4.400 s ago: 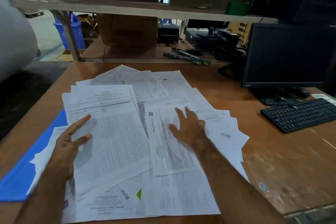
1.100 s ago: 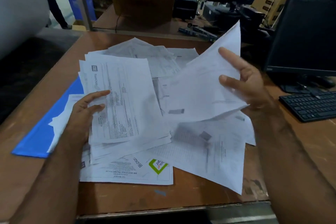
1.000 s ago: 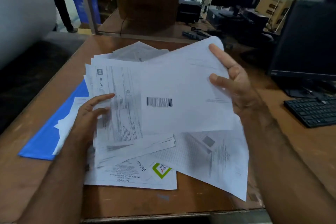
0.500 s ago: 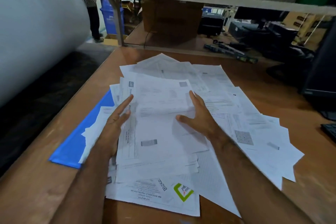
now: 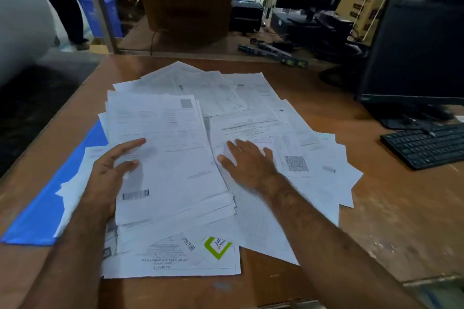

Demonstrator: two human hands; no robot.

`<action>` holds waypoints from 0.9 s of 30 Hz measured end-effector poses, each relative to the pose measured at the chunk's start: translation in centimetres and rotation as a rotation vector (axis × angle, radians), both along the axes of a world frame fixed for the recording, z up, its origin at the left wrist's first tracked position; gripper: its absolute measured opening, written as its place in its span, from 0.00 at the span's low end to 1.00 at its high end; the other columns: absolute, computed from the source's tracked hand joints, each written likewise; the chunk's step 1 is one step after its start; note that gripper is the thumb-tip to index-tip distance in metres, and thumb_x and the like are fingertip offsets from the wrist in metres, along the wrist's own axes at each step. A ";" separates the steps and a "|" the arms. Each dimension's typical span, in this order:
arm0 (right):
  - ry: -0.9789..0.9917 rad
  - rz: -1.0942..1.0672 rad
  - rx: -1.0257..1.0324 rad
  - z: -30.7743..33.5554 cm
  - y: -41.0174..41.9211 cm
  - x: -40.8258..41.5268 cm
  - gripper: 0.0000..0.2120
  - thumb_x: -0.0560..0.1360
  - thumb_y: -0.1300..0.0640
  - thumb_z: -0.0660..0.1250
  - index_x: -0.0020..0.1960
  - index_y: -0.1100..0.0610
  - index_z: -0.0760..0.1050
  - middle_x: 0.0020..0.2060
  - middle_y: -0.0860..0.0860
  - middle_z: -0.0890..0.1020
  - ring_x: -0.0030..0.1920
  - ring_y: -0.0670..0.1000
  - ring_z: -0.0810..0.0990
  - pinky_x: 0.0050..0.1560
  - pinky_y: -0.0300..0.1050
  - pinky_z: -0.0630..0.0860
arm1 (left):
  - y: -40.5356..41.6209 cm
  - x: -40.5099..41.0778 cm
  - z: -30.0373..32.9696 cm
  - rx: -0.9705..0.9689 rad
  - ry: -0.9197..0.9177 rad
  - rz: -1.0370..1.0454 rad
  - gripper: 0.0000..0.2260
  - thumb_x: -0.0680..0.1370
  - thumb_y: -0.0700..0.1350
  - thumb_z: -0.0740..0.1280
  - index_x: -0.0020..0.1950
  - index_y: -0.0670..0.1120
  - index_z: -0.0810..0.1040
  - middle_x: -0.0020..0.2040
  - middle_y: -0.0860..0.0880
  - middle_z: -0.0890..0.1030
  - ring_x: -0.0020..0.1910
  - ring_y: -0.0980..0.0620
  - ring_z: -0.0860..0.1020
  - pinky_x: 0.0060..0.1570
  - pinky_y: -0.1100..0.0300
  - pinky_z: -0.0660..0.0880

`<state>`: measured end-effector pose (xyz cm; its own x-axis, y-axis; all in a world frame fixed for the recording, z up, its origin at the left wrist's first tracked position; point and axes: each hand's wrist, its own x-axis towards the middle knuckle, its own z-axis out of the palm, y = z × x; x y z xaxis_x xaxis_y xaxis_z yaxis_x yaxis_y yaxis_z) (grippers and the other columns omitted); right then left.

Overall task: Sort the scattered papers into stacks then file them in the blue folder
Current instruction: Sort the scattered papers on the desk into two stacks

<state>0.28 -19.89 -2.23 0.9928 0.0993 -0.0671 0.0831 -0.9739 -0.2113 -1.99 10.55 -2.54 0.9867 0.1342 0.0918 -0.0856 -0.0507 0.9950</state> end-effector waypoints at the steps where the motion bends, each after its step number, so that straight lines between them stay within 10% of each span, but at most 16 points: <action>1: 0.001 0.000 -0.027 -0.2 -0.9 -0.6 0.32 0.81 0.31 0.45 0.81 0.43 0.56 0.81 0.45 0.59 0.80 0.50 0.55 0.77 0.64 0.48 | 0.0 0.0 0.0 -0.013 -0.002 0.013 0.23 0.76 0.28 0.64 0.63 0.51 0.83 0.65 0.57 0.82 0.67 0.55 0.77 0.64 0.57 0.71; 5: -0.241 -0.018 -0.039 0.3 -2.9 -3.2 0.26 0.80 0.31 0.47 0.50 0.45 0.78 0.49 0.44 0.79 0.59 0.52 0.76 0.63 0.57 0.63 | -0.2 -0.3 0.3 -0.050 -0.002 0.048 0.22 0.77 0.29 0.64 0.62 0.50 0.84 0.64 0.58 0.82 0.66 0.54 0.77 0.62 0.58 0.73; 8: -0.214 0.002 0.157 0.7 -3.5 -3.8 0.25 0.82 0.36 0.54 0.31 0.49 0.66 0.33 0.44 0.74 0.47 0.53 0.76 0.58 0.55 0.69 | -0.3 -0.4 0.5 -0.066 0.024 0.045 0.21 0.78 0.30 0.64 0.61 0.51 0.84 0.66 0.57 0.81 0.65 0.54 0.77 0.58 0.60 0.73; 12: -0.266 0.001 0.217 -0.1 -4.1 -2.6 0.19 0.80 0.36 0.59 0.61 0.45 0.79 0.64 0.47 0.78 0.66 0.51 0.72 0.68 0.59 0.68 | -0.5 -0.7 0.7 -0.057 0.017 0.056 0.20 0.79 0.30 0.63 0.62 0.49 0.84 0.66 0.56 0.81 0.65 0.53 0.78 0.55 0.63 0.73; 15: -0.070 -0.014 0.032 -0.9 -4.1 -1.8 0.33 0.81 0.32 0.51 0.82 0.45 0.56 0.82 0.49 0.56 0.81 0.54 0.54 0.77 0.60 0.55 | -0.6 -0.8 0.9 -0.071 0.022 0.058 0.19 0.79 0.30 0.63 0.62 0.49 0.83 0.66 0.55 0.81 0.64 0.55 0.78 0.52 0.65 0.73; 22: -0.253 -0.023 0.039 1.1 -1.7 0.2 0.25 0.80 0.32 0.53 0.45 0.49 0.80 0.43 0.46 0.81 0.49 0.51 0.78 0.55 0.52 0.70 | -0.2 -0.5 -0.4 -0.070 -0.031 0.184 0.17 0.79 0.29 0.64 0.58 0.46 0.84 0.64 0.54 0.82 0.66 0.50 0.78 0.68 0.47 0.73; 27: -0.277 -0.141 0.285 2.1 -1.2 9.5 0.16 0.77 0.41 0.69 0.56 0.52 0.79 0.56 0.52 0.79 0.56 0.53 0.79 0.52 0.46 0.78 | -0.7 -0.5 0.4 -0.036 -0.016 0.193 0.17 0.79 0.30 0.64 0.58 0.48 0.84 0.64 0.57 0.82 0.61 0.62 0.78 0.55 0.66 0.75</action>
<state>9.75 -21.12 -0.15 0.9746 -0.0632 0.2147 0.0445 -0.8855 -0.4625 -2.53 9.84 -2.12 0.9407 0.3244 0.0989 -0.0935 -0.0324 0.9951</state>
